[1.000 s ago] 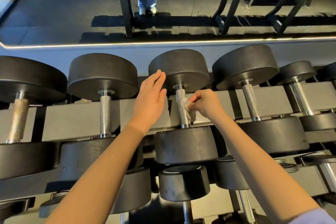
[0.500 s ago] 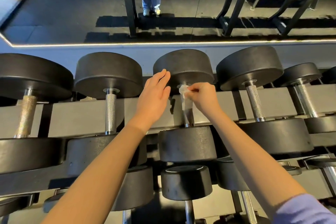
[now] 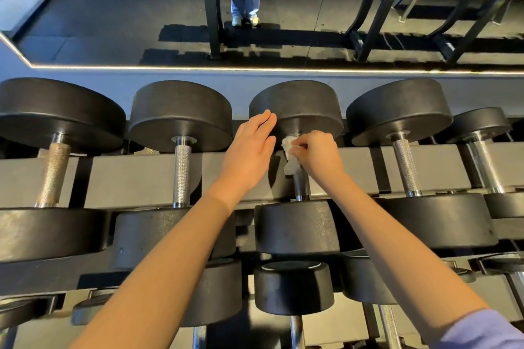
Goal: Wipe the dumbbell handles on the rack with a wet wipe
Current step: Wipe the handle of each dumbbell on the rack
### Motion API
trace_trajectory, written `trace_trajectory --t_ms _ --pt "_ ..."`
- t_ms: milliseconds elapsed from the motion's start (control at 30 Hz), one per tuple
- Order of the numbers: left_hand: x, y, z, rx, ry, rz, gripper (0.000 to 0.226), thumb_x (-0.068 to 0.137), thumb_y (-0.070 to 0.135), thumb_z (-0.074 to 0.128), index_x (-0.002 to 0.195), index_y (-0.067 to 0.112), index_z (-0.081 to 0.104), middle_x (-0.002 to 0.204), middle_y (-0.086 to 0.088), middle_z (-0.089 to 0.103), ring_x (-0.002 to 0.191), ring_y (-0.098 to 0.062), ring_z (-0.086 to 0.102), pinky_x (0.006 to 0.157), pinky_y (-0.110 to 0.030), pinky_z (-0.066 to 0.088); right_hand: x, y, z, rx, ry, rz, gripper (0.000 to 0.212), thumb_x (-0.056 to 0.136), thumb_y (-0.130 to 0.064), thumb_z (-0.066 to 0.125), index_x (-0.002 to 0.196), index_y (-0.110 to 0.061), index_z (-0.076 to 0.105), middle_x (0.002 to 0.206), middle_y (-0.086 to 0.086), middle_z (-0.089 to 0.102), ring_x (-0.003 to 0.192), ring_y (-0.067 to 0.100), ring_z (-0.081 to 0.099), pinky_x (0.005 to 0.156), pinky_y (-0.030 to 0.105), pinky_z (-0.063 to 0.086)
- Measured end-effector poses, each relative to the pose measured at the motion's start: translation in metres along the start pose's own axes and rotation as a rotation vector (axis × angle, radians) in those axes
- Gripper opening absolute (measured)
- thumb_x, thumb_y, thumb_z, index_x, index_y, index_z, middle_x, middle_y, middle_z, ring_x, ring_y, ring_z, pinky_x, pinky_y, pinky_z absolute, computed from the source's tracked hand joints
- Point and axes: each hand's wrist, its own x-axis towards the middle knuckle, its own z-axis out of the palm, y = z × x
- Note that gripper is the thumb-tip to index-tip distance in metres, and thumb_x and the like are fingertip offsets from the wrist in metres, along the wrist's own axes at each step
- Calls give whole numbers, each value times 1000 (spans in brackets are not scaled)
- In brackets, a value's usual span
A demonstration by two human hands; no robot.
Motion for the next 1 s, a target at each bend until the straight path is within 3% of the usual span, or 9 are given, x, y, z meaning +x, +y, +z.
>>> trace_trajectory --t_ms 133,300,433,533,633,767,867,933,1000 --pt "0 0 0 -18 -2 -7 48 103 24 37 149 25 27 155 10 25 140 -8 22 104 -18 19 3 6 1 -197 -229 29 21 88 -14 60 106 -12 72 109 8 67 101 25 61 84 25 45" --pt "-1 0 0 -25 -1 -1 48 103 25 37 149 26 25 155 11 24 139 -6 22 103 -17 19 7 9 -8 46 133 91 21 89 -10 60 106 -5 71 102 10 69 88 18 60 74 16 38" --pt "-2 -1 3 -29 6 2 48 103 25 37 150 26 25 155 11 24 139 -7 22 103 -16 18 -17 20 -17 -7 -128 62 6 84 -11 68 89 -8 70 83 6 65 74 12 53 55 9 35" --pt "-2 -1 4 -33 18 3 49 103 24 37 150 25 25 155 10 24 140 -7 21 105 -16 17 -21 24 -23 -7 -329 81 8 82 -12 71 89 -7 71 85 6 66 78 12 58 65 13 43" --pt "-1 1 3 -26 16 -2 49 103 25 38 150 26 24 155 11 23 140 -8 20 106 -17 16 -5 20 -19 78 -145 137 5 82 -6 67 83 -11 69 83 5 65 79 16 61 71 21 45" --pt "-3 4 2 -22 -21 -24 51 102 26 40 150 26 23 156 11 21 141 -8 19 106 -18 16 4 18 -8 205 63 175 10 82 -5 67 91 -9 70 78 3 62 73 15 56 59 11 39" --pt "-10 5 5 -54 43 -19 47 100 20 45 146 18 35 148 4 34 134 -8 30 110 -21 25 -9 23 -16 201 -124 219 11 79 -2 70 80 -13 68 80 5 62 76 14 56 67 15 46" --pt "-19 6 12 -95 94 -19 38 98 16 48 136 12 49 128 2 46 117 -7 43 100 -18 35 -21 24 -23 221 -301 250 9 77 1 73 82 -7 70 83 7 65 76 14 60 74 23 51" --pt "-27 9 21 -196 -1 -62 34 97 17 52 130 13 54 115 4 48 101 -5 50 88 -15 39 -29 24 -25 246 -328 254 13 76 1 74 88 -1 71 88 11 70 78 18 64 75 26 53"
